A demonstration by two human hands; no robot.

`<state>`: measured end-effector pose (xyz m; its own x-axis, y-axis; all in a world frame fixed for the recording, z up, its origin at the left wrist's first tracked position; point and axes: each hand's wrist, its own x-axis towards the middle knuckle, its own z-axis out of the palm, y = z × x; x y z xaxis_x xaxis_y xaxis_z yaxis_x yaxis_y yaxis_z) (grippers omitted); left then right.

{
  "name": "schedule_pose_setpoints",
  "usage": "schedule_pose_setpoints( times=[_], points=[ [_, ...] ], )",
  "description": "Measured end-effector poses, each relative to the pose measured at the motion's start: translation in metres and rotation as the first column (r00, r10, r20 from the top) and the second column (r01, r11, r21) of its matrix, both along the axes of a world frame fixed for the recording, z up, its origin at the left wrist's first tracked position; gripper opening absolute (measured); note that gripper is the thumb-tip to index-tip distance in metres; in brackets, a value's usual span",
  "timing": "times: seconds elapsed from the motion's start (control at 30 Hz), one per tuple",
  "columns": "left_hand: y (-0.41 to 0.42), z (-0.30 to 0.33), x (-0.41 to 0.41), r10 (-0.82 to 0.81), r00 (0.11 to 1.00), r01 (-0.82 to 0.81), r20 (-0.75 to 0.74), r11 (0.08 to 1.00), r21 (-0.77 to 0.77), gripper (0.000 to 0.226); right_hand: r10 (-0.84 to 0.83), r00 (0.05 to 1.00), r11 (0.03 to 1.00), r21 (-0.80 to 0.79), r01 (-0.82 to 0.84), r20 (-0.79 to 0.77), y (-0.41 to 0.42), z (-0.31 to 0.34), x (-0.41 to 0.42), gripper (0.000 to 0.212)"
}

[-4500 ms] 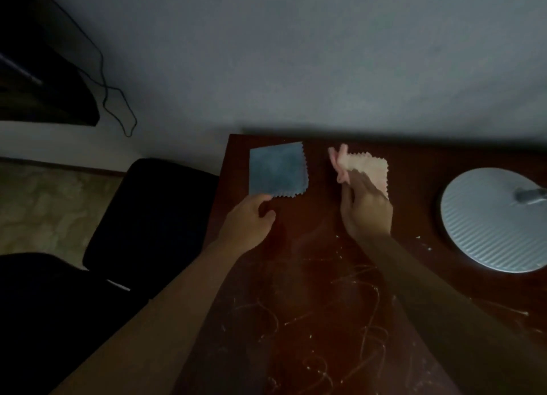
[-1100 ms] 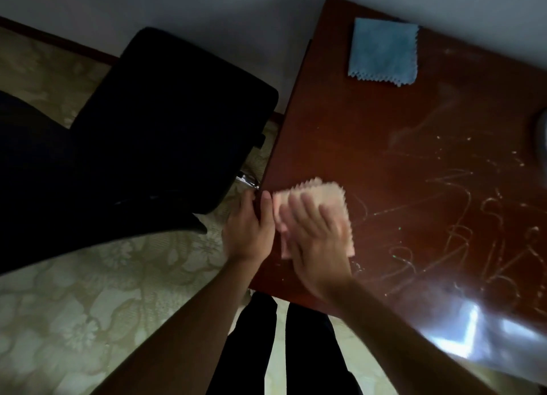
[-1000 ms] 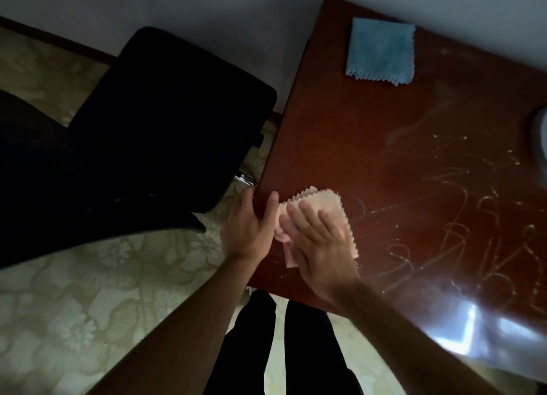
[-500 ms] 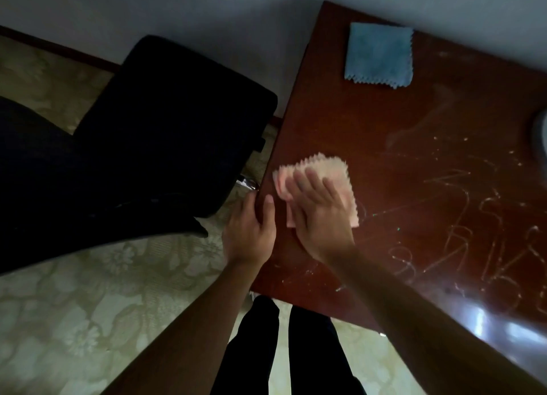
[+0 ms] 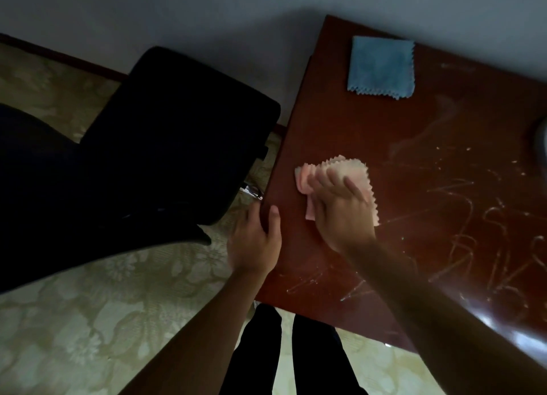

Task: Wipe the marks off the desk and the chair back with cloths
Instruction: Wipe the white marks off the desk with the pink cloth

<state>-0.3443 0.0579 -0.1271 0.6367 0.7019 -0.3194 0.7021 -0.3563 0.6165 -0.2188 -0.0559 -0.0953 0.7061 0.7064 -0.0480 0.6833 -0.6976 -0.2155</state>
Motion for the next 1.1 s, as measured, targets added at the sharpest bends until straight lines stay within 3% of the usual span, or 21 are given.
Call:
schedule_pose_setpoints(
  times=[0.2,0.3,0.37,0.5,0.57,0.63,0.7,0.8,0.9,1.0,1.1],
  points=[
    [0.000,-0.001,0.003,0.016,1.000,-0.016,0.018,1.000,-0.013,0.069,-0.006,0.999,0.998,-0.069,0.008,0.033,0.041,-0.013,0.073,0.043],
    [0.001,0.004,0.005,0.039,0.999,-0.037,0.034,0.998,-0.054,0.065,-0.016,1.000,1.000,-0.002,0.016,0.023,0.056,-0.021,0.084,0.043],
    [0.002,0.005,0.004,0.062,0.998,-0.059,0.033,0.996,-0.071,0.053,-0.020,0.999,0.997,0.077,0.018,0.026,0.045,-0.025,0.048,0.045],
    [0.007,0.008,0.000,0.166,0.984,-0.150,0.068,0.969,-0.196,0.043,0.145,0.987,0.984,0.113,-0.137,-0.068,-0.014,-0.023,-0.072,0.046],
    [0.008,0.006,0.000,0.181,0.979,-0.151,0.090,0.951,-0.268,0.036,0.272,0.955,0.955,0.157,-0.252,-0.118,-0.037,-0.021,-0.081,0.044],
    [0.010,0.002,-0.003,0.190,0.974,-0.142,0.125,0.938,-0.317,0.044,0.408,0.908,0.912,0.103,-0.398,-0.100,-0.040,-0.025,-0.049,0.046],
    [0.011,-0.002,-0.007,0.214,0.967,-0.151,0.137,0.918,-0.366,0.053,0.356,0.933,0.934,0.041,-0.354,-0.062,-0.023,-0.027,-0.012,0.047],
    [0.010,-0.003,-0.017,0.254,0.956,-0.178,0.144,0.897,-0.404,0.042,0.082,0.995,0.996,0.042,-0.079,-0.057,0.007,-0.025,-0.026,0.050],
    [0.006,0.001,-0.023,0.353,0.921,-0.250,0.168,0.862,-0.441,0.029,0.192,0.981,0.981,0.001,-0.192,-0.035,0.000,-0.023,-0.112,0.053],
    [0.004,0.005,-0.023,0.292,0.947,-0.217,0.133,0.889,-0.403,0.030,0.319,0.943,0.946,-0.031,-0.323,-0.089,-0.025,-0.024,-0.146,0.047],
    [0.004,0.004,-0.023,0.130,0.986,-0.097,0.102,0.956,-0.277,0.038,0.322,0.947,0.941,-0.103,-0.322,-0.025,-0.022,-0.032,-0.097,0.051]
  ],
)
